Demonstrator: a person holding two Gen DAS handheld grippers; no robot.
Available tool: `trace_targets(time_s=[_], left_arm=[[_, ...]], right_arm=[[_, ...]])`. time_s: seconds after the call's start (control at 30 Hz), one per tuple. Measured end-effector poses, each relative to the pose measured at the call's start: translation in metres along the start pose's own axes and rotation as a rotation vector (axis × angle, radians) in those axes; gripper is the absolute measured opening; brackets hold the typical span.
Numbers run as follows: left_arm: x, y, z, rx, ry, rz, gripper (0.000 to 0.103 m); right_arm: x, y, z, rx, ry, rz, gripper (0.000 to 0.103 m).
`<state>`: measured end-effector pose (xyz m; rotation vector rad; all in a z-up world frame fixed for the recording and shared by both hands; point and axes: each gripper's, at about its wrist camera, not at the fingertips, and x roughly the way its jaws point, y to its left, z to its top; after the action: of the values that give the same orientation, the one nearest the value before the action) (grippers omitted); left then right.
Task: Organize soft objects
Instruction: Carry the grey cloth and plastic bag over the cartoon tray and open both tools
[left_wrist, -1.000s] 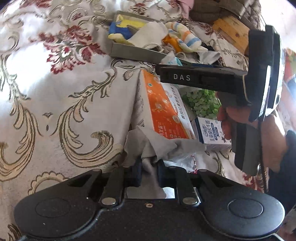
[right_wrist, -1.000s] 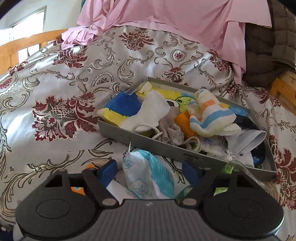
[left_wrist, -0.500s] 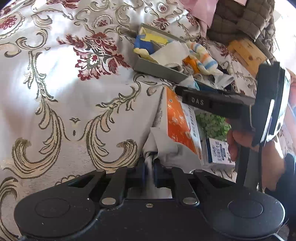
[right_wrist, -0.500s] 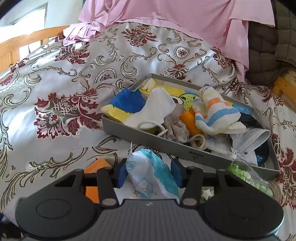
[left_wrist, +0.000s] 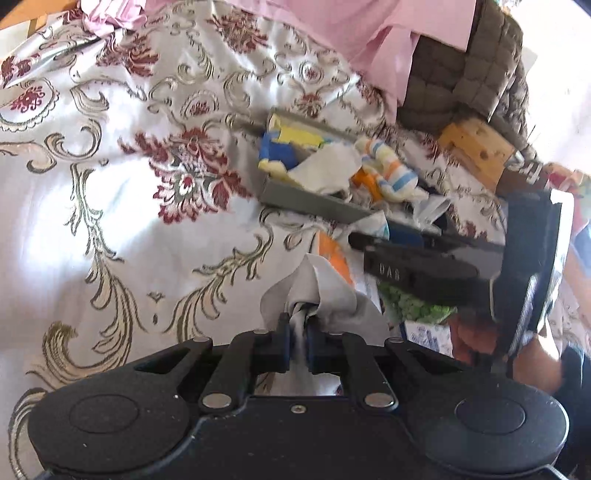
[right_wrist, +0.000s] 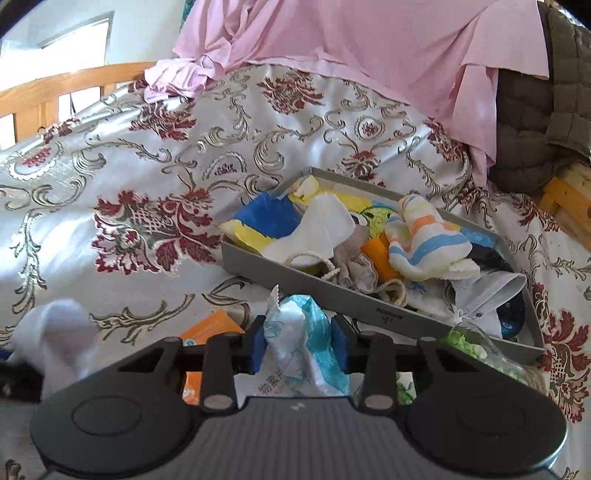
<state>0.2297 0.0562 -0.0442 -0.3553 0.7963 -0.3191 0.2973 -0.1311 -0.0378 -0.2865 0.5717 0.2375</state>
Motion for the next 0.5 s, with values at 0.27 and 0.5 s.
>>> trace_targets(time_s=[0.27,0.5], left_arm=[[-0.002,-0.005,-0.001,-0.002,-0.147,-0.068,0.008],[0.001,-0.005,-0.004,-0.012,-0.205,-0.094,0.008]], right_arm=[[-0.022,-0.005,0.0,0.02,-0.081,0.052,0.038],[-0.034,-0.027,-0.012,0.102,-0.127,0.126,0.038]])
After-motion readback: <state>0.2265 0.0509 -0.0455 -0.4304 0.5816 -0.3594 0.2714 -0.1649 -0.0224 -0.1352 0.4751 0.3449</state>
